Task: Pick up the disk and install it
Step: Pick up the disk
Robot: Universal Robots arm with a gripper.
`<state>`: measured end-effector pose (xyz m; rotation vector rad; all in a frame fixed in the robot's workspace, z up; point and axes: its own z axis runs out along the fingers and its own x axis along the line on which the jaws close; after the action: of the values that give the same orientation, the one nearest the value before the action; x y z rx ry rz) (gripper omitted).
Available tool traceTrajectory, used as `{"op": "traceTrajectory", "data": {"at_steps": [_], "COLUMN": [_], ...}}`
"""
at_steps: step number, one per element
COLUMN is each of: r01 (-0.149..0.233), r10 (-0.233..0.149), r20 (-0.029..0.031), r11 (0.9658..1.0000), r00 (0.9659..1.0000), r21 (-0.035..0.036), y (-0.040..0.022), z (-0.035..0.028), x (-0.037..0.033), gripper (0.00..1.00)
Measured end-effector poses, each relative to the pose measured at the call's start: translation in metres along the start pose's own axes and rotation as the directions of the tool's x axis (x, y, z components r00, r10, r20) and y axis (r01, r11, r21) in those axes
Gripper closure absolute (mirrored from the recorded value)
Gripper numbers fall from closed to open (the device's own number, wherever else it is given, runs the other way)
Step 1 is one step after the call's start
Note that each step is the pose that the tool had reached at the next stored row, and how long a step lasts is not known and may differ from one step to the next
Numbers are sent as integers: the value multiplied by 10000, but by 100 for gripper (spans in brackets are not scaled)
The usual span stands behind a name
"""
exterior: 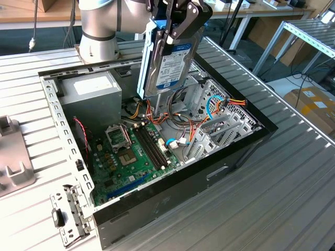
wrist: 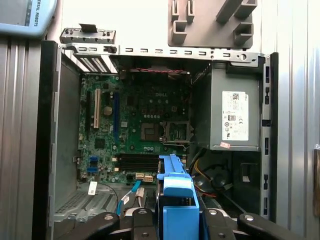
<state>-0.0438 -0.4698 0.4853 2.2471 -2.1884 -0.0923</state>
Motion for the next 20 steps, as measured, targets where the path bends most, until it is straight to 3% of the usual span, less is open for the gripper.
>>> {"op": "traceTrajectory", "data": {"at_steps": [20], "r01": [0], "r10": [0], "r20": [1], "r11": [10000], "r00": [10000], "r21": [0], "y": [-12], "z": [-3], "x": [111], "gripper": [63]}}
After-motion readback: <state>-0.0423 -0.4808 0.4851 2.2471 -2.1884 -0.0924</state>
